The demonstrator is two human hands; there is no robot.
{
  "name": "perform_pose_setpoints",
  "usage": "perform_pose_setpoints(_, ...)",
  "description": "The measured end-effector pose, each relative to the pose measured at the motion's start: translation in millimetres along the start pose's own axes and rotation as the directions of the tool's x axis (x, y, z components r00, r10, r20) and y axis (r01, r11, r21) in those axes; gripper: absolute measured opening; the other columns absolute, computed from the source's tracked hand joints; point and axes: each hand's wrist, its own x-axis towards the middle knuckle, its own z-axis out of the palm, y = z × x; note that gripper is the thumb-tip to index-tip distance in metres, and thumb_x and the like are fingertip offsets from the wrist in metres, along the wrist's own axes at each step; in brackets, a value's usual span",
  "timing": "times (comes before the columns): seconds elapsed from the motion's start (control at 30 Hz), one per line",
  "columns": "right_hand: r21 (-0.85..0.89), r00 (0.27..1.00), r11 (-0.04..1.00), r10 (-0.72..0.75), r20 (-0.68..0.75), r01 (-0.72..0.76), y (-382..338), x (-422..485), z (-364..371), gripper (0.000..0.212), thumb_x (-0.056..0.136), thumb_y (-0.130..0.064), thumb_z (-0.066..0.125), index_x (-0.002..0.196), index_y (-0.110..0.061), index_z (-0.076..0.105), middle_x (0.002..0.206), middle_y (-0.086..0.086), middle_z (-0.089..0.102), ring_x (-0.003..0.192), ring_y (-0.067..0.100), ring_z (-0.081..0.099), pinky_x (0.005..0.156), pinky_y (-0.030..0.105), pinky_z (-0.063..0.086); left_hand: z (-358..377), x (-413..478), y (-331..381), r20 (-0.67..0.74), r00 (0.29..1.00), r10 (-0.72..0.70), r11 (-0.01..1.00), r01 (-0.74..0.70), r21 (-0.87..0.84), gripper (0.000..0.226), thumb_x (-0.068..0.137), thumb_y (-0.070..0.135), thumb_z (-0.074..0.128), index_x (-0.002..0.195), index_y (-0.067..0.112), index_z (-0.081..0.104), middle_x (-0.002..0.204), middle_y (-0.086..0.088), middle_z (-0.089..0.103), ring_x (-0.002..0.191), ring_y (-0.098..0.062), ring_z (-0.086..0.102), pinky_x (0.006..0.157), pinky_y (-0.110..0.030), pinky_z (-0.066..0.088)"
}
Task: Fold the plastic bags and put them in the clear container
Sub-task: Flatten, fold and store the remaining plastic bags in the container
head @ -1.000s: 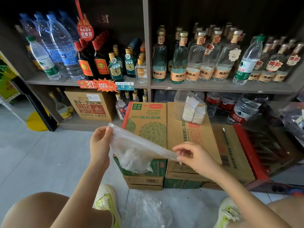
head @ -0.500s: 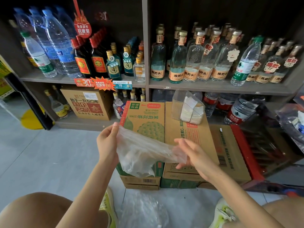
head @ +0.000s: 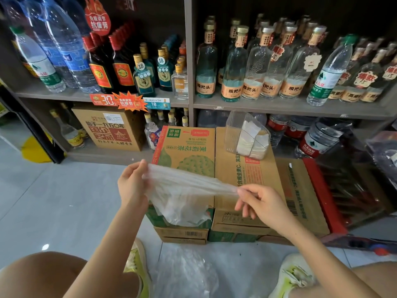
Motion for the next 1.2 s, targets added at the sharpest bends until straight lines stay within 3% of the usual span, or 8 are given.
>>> perform_pose_setpoints(0.23, 0.265, 0.949, 0.938, 0.272, -0.159, -0.224, 3, 65, -22, 0.019, 0.099, -0.015, 0.049, 0.103, -0.003, 0.063, 0.061, 0.007, 0.064, 0.046, 0.011, 0.051, 0.042, 0.023, 0.037, 28, 25, -23, 0.204, 0.886, 0.415, 0.767, -0.462, 0.445, 0.016, 0.099, 0.026, 0.051, 0.092, 0.014, 0.058, 0.058, -0.001, 0.050, 0.051, -0.017, 0.042, 0.050, -0.028, 0.031)
perform_pose_setpoints(0.33, 0.301, 0.921, 0.938, 0.263, -0.289, -0.173, 2, 93, -26, 0.022, 0.098, -0.019, 0.050, 0.118, -0.009, 0.055, 0.077, 0.009, 0.067, 0.059, 0.014, 0.059, 0.052, 0.027, 0.048, 58, 46, -27, 0.144, 0.925, 0.351, 0.765, -0.372, 0.526, 0.015, 0.100, 0.023, 0.044, 0.096, 0.013, 0.053, 0.069, 0.002, 0.055, 0.065, -0.023, 0.054, 0.056, -0.030, 0.036)
perform_pose_setpoints(0.43, -0.067, 0.911, 0.994, 0.055, -0.409, -0.090, 8, 93, -18, 0.036, 0.095, -0.031, 0.054, 0.128, -0.016, 0.050, 0.089, -0.004, 0.065, 0.076, 0.009, 0.061, 0.065, 0.025, 0.052, 80, 69, -33, 0.053, 0.967, 0.251, 0.761, -0.231, 0.606, 0.018, 0.101, 0.022, 0.038, 0.103, 0.010, 0.052, 0.085, -0.008, 0.061, 0.081, -0.034, 0.059, 0.064, -0.034, 0.042)
perform_pose_setpoints(0.57, -0.330, 0.984, 0.942, 0.004, -0.175, -0.063, 28, 79, 8, 0.055, 0.083, -0.059, 0.054, 0.128, -0.026, 0.051, 0.095, -0.018, 0.059, 0.085, 0.000, 0.057, 0.076, 0.027, 0.053, 88, 94, -39, 0.014, 0.997, 0.081, 0.756, -0.071, 0.651, 0.028, 0.100, 0.031, 0.041, 0.114, 0.008, 0.051, 0.109, -0.015, 0.064, 0.097, -0.035, 0.061, 0.085, -0.042, 0.051)
perform_pose_setpoints(0.7, -0.467, 0.999, 0.884, 0.025, 0.033, -0.007, 45, 68, 37, 0.094, 0.054, -0.097, 0.026, 0.114, -0.033, 0.062, 0.103, -0.021, 0.057, 0.099, 0.001, 0.050, 0.090, 0.031, 0.046, 77, 100, -35, 0.099, 0.989, -0.105, 0.890, 0.049, 0.453, 0.058, 0.091, 0.055, 0.052, 0.123, 0.008, 0.045, 0.115, -0.011, 0.058, 0.104, -0.030, 0.058, 0.095, -0.046, 0.048)
perform_pose_setpoints(0.8, -0.584, 0.999, 0.811, -0.007, 0.034, 0.026, 49, 65, 55, 0.078, 0.056, -0.094, 0.037, 0.102, -0.038, 0.066, 0.105, -0.020, 0.053, 0.103, 0.005, 0.044, 0.090, 0.030, 0.035, 54, 84, -24, 0.108, 0.990, -0.091, 0.914, 0.039, 0.404, 0.067, 0.085, 0.066, 0.053, 0.115, 0.006, 0.051, 0.106, -0.008, 0.059, 0.096, -0.025, 0.060, 0.074, -0.037, 0.049)
perform_pose_setpoints(0.93, -0.574, 0.995, 0.819, -0.073, -0.067, 0.022, 46, 65, 73, 0.027, 0.079, -0.060, 0.063, 0.089, -0.035, 0.070, 0.100, -0.017, 0.055, 0.100, 0.009, 0.046, 0.080, 0.028, 0.024, 15, 45, -32, 0.191, 0.975, -0.111, 0.777, -0.035, 0.628, 0.047, 0.094, 0.052, 0.049, 0.085, 0.007, 0.058, 0.072, -0.008, 0.060, 0.066, -0.026, 0.058, 0.061, -0.036, 0.050)
perform_pose_setpoints(1.2, -0.473, 0.990, 0.881, -0.083, -0.113, 0.020, 44, 61, 72, 0.016, 0.083, -0.044, 0.067, 0.084, -0.028, 0.069, 0.092, -0.016, 0.061, 0.089, 0.006, 0.052, 0.081, 0.028, 0.038, -1, 9, -55, 0.284, 0.888, -0.363, 0.904, 0.260, 0.340, 0.014, 0.088, 0.010, 0.068, 0.077, 0.002, 0.063, 0.068, -0.012, 0.064, 0.049, -0.012, 0.057, 0.043, -0.017, 0.045)
